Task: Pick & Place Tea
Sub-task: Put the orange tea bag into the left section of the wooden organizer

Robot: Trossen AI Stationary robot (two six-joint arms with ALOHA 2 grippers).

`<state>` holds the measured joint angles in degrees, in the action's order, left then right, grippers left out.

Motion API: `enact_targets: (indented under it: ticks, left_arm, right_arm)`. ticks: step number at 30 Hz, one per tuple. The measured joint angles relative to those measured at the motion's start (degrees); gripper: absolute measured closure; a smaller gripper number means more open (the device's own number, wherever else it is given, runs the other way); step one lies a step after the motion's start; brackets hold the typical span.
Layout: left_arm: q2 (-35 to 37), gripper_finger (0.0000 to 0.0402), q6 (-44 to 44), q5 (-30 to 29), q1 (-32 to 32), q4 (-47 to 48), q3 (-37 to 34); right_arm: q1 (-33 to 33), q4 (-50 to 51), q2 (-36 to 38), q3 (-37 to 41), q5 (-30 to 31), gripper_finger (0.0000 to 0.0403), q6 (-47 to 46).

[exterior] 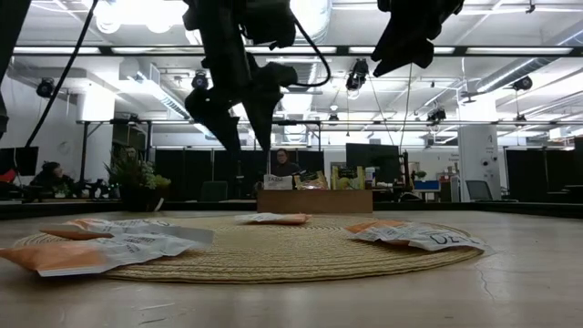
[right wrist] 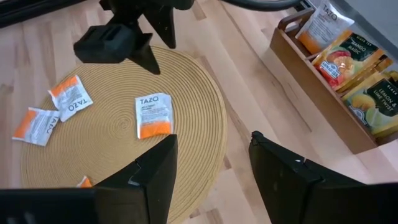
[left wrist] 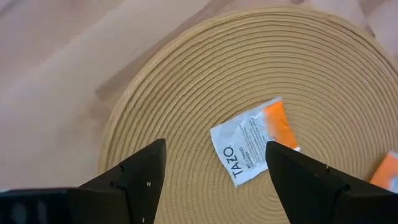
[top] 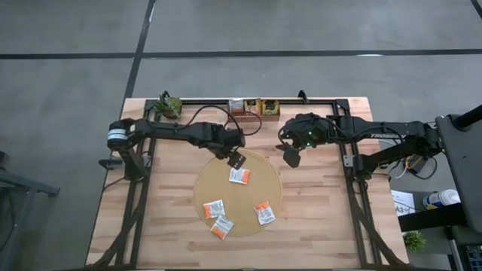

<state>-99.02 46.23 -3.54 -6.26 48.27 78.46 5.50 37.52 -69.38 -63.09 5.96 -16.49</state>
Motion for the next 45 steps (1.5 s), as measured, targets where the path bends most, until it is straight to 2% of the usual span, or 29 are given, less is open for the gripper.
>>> enact_targets:
  ticks: [3,14,27,33,41,45]
  left_arm:
    - [0.0,0.0133,3.31,1.21,0.1,-0.12,-0.12]
    - [0.0,0.0133,6.93,1.53,2.23,-2.29,-0.12]
    - [0.0,0.0133,13.94,1.23,7.73,-3.98,-0.18]
    - [0.0,0.0133,16.22,0.27,9.59,-4.54,-0.2]
    - [0.02,0.0133,20.01,-1.47,10.84,-14.24,-4.02]
    - [0.02,0.0133,21.92,-1.52,10.99,-14.24,-5.61]
  right_arm:
    - [0.0,-0.15,0.0,0.0,0.0,0.0209,0.0]
    - [0.02,-0.33,-0.02,0.0,0.02,0.0209,0.01]
    - [0.02,-0.28,-0.07,0.0,-0.04,0.0214,0.66]
    - [-0.04,3.86,0.15,0.0,-1.37,0.0215,0.45]
    - [-2.52,7.26,0.99,0.81,-1.51,0.022,0.63]
    - [-4.94,7.27,1.4,1.85,-1.51,0.022,0.63]
